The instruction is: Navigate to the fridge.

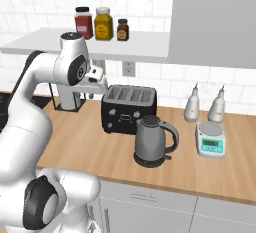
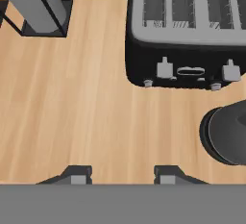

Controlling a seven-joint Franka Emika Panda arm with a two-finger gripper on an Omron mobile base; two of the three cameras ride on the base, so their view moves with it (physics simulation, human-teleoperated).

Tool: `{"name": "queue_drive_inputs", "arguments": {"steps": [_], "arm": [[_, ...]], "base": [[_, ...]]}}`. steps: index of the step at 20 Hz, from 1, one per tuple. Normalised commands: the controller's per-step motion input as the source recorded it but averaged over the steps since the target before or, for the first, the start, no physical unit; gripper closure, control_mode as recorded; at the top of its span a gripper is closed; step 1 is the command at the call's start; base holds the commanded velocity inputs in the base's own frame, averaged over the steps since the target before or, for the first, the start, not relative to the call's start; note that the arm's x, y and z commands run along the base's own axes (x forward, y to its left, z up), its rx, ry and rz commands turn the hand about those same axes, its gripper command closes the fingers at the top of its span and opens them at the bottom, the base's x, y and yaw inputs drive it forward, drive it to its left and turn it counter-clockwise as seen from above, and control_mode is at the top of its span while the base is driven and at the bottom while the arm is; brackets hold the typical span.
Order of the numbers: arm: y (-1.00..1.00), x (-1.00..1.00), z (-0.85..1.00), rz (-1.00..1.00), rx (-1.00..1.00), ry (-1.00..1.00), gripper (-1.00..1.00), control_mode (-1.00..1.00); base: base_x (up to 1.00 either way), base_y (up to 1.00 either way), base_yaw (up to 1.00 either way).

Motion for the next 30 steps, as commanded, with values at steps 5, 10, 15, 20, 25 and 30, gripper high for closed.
{"name": "queue_drive_inputs", "arguments": {"steps": [5, 10, 15, 20, 25, 30], "arm": [[0.00, -0.77, 0.00, 0.00, -0.01, -0.02, -1.00, -1.00], [0.02, -0.96, 0.00, 0.00, -0.12, -0.31, -1.00, -1.00], [0.00, -0.69, 0.05, 0.00, -0.06, -0.53, -1.00, -1.00], [0.00, 0.00, 0.00, 0.00, 0.00, 0.00, -1.00, 1.00], [0.00, 0.00, 0.00, 0.00, 0.00, 0.00, -1.00, 1.00], [0.00, 0.00, 0.00, 0.00, 0.00, 0.00, -1.00, 1.00]], "base": [[0.00, 0.00, 0.00], [0.00, 0.00, 0.00], [0.00, 0.00, 0.00], [-0.47, 0.33, 0.08], [-0.21, 0.98, 0.45], [0.00, 0.80, 0.70]]}}
